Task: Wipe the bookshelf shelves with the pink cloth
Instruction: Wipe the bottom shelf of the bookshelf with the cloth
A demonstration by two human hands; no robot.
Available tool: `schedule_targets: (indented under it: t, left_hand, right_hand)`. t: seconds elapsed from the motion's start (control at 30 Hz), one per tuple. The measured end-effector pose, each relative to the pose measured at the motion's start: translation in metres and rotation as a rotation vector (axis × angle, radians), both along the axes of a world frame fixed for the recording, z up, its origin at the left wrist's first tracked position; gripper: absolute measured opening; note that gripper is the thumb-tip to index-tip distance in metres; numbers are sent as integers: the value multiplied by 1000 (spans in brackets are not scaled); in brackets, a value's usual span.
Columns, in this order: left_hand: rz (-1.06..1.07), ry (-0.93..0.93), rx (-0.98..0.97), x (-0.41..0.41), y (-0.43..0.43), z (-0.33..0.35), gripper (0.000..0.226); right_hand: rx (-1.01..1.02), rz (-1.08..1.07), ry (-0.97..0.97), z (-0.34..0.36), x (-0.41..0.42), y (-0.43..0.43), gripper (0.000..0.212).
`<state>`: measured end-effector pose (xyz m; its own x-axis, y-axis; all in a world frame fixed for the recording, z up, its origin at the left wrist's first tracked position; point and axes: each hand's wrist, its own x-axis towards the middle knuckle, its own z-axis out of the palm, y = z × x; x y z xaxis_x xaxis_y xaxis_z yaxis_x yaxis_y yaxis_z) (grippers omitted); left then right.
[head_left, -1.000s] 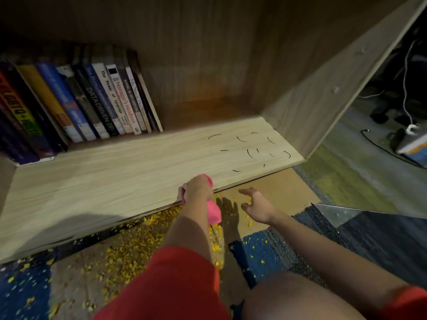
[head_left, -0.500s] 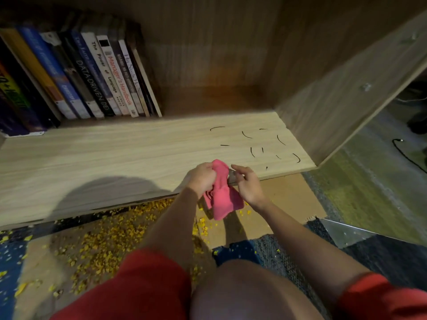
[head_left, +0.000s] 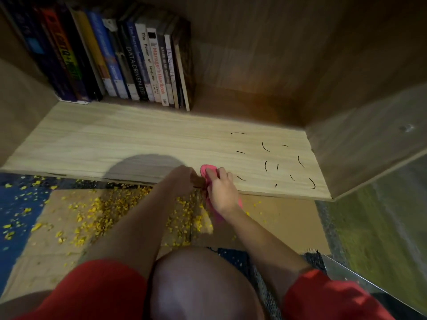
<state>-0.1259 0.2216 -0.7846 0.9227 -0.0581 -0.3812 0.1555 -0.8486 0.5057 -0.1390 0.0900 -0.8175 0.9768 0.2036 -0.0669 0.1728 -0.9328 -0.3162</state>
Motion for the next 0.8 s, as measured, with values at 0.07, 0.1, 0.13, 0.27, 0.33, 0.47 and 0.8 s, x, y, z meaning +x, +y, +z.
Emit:
schedule_targets:
  t: [0.07, 0.1, 0.13, 0.27, 0.33, 0.47, 0.8]
  left_hand:
    - [12, 14, -3, -1, -1, 0, 37]
    - [34, 3, -25, -1, -4, -1, 37]
    - [41, 0, -36, -1, -9, -1, 38]
    - [-58, -60, -34, 3, -44, -8, 50]
    - [-81, -95, 34, 2, -50, -16, 53]
    - [-180, -159, 159, -13, -49, -41, 53]
    - [-67, -225, 123, 2, -40, -43, 52]
  right_hand:
    - [-12, 30, -1, 1, -4, -5, 47]
    - [-21, 33, 7, 2, -6, -9, 47]
    - [-38, 29, 12, 3, -10, -16, 46]
    - [-72, -97, -3, -2, -17, -63, 45]
    - [-66, -208, -11, -5, -17, -88, 45]
    - [-67, -400, 29, -5, -13, -95, 43]
    - [-266, -158, 15, -1, 4, -84, 48]
